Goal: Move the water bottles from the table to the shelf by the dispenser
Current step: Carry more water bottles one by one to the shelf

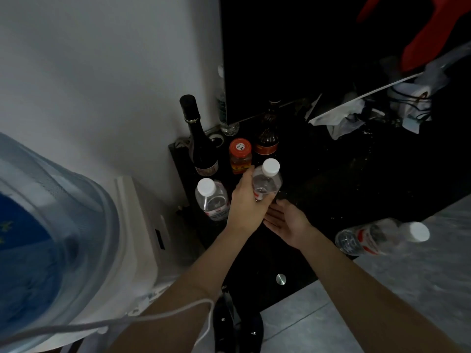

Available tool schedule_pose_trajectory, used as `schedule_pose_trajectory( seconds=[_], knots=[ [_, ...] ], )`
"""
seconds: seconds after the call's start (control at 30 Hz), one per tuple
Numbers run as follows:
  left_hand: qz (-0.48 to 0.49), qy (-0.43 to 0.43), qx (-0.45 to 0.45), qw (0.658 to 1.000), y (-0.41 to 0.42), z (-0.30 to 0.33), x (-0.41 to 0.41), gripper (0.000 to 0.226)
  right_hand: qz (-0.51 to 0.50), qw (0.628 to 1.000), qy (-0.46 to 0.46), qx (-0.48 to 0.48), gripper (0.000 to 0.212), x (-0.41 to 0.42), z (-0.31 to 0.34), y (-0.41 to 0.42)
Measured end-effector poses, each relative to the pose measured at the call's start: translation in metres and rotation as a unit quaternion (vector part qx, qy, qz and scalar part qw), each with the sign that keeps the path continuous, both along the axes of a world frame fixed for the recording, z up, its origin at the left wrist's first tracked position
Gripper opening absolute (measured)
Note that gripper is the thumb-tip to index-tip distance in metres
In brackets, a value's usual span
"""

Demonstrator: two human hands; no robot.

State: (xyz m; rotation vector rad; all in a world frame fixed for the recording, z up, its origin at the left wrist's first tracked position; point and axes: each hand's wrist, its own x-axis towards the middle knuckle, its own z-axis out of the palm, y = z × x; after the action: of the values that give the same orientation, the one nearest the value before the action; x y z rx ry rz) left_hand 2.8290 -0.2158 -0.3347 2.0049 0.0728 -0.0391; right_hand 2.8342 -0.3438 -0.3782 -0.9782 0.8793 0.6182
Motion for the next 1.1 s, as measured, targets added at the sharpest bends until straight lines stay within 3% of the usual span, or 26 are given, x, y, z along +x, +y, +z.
schedule_pose_trajectory(
  seconds=[0.1, 0.3, 0.5, 0.63, 0.8, 0.97, 1.1],
  knots=[
    [-0.014, 0.022, 0.029, 0.999, 0.001, -0.002, -0.002, 0.077, 0.019, 1.000, 0.000, -0.016, 0.040, -0.007, 0.009, 0.001],
    [-0.096, 0.149, 0.128, 0.976, 0.005, 0.027, -0.034, 0.093, 0.075, 0.995, -0.002, -0.070, 0.024, -0.032, 0.044, -0.003],
    [-0.188, 0.075, 0.240, 0.949, 0.033, 0.077, -0.103, 0.063, 0.166, 0.959, -0.122, -0.196, 0.014, -0.066, 0.109, -0.007],
    [-0.113, -0.013, 0.301, 0.947, 0.048, 0.121, -0.118, 0.059, 0.260, 0.868, -0.257, -0.335, 0.031, -0.079, 0.153, -0.008],
    [-0.069, -0.039, 0.423, 0.903, 0.062, 0.168, -0.135, 0.082, 0.331, 0.748, -0.386, -0.425, 0.040, -0.104, 0.198, 0.002],
    [-0.033, -0.059, 0.464, 0.883, 0.069, 0.197, -0.160, 0.084, 0.408, 0.617, -0.439, -0.510, 0.063, -0.131, 0.232, 0.018],
    [-0.001, -0.058, 0.473, 0.879, 0.077, 0.216, -0.191, 0.084, 0.427, 0.529, -0.483, -0.552, 0.061, -0.158, 0.260, 0.035]
  ],
)
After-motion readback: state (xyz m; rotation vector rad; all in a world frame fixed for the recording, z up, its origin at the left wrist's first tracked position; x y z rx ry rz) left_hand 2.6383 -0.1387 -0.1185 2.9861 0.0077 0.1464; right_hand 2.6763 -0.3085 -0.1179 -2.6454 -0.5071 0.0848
